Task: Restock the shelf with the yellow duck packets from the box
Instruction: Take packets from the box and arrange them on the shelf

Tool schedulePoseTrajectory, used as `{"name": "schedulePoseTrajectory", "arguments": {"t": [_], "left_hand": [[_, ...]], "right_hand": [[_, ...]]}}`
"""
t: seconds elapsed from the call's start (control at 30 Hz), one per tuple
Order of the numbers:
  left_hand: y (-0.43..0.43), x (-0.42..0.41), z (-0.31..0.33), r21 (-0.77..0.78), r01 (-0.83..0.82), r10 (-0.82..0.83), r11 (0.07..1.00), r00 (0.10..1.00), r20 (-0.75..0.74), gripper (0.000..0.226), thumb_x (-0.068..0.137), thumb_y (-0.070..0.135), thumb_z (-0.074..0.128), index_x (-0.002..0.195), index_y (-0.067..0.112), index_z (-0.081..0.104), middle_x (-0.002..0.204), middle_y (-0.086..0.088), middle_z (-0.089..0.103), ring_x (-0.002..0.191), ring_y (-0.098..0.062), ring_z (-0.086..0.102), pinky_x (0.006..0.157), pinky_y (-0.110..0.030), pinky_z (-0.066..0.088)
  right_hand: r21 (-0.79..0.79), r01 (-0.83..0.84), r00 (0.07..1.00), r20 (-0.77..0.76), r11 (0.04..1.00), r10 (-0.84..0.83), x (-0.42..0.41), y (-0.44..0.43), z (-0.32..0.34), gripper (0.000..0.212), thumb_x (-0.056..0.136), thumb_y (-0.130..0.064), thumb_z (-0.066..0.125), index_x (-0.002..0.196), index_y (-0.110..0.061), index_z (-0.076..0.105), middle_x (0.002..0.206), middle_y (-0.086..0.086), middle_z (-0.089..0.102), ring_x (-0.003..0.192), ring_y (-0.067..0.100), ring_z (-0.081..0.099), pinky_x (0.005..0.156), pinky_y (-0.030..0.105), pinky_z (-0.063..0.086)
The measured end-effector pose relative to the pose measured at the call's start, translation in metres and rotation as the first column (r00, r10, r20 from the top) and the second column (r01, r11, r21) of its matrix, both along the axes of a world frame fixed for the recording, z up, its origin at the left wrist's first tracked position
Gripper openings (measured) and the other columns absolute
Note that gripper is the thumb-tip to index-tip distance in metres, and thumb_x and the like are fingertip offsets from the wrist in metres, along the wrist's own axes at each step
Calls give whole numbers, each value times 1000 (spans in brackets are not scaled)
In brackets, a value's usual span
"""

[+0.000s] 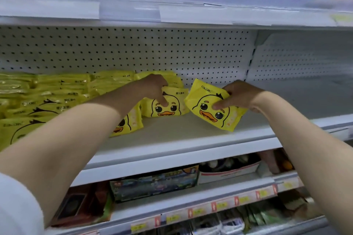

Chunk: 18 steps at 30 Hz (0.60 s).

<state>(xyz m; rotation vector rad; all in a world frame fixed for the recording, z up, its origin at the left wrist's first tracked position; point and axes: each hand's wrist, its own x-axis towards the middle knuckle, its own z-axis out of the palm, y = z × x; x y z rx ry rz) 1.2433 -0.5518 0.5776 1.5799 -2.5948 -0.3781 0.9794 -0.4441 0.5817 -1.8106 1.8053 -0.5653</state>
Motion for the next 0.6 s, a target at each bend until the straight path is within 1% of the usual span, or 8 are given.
{"name": "schedulePoseTrajectory", "arguments": {"t": [0.1,0.13,0.27,0.4,0.47,0.5,0.53,0.6], "left_hand": [[-2,2,-5,-55,31,-31,998,1000,1,66,67,33,88,123,12,59,122,-4,57,112,-22,52,82,-26,43],[-2,3,-6,-71,38,-38,997,999,4,67,67,33,88,123,12,58,121,-4,56,111,-21,52,81,-27,43],[-5,8,-11,-113,41,-41,993,999,2,67,65,34,89,121,18,56,117,-2,59,103,-18,52,81,-31,46],[-4,12,-15,-152,13,-17,988,999,-29,72,62,37,89,124,22,54,119,-1,60,109,-21,55,84,-32,48],[-2,14,-16,-146,-7,-6,989,996,-91,72,63,36,89,125,21,54,121,-3,59,111,-21,54,87,-31,48],[-1,16,-13,-134,-17,-3,991,988,-151,69,65,34,89,124,20,55,121,-3,60,111,-20,55,87,-30,47],[0,19,-9,-114,-29,2,993,973,-229,64,67,31,88,121,19,57,120,-4,61,110,-19,57,86,-29,48],[2,27,4,-72,-54,24,996,929,-370,55,71,30,86,118,18,59,112,-2,66,103,-16,61,78,-26,49]], "right_hand": [[-1,-37,999,34,999,37,3,-6,0,21,72,-25,87,89,-21,75,80,-6,77,77,16,75,72,28,59],[0,-47,998,35,999,47,4,-7,0,23,72,-24,87,91,-19,75,81,-5,77,77,16,75,73,30,59],[10,-65,997,29,998,65,6,-15,-3,34,69,-24,89,98,-14,75,89,0,78,83,21,75,86,43,59],[5,-97,995,29,995,97,11,-21,-4,33,69,-21,89,98,-14,75,92,2,78,84,22,75,86,45,59],[-1,-111,994,14,994,111,17,-23,-3,30,69,-18,89,95,-15,75,90,2,78,82,21,76,84,45,60],[-4,-121,993,3,993,121,20,-25,-2,29,69,-18,89,94,-15,75,89,1,78,82,21,75,84,45,60],[-7,-133,991,-10,991,132,24,-27,-1,28,68,-18,89,93,-16,75,88,1,78,82,21,75,83,44,60],[-17,-159,986,-46,987,158,33,-31,2,27,68,-19,89,90,-17,74,87,0,77,82,19,75,81,40,61]]}}
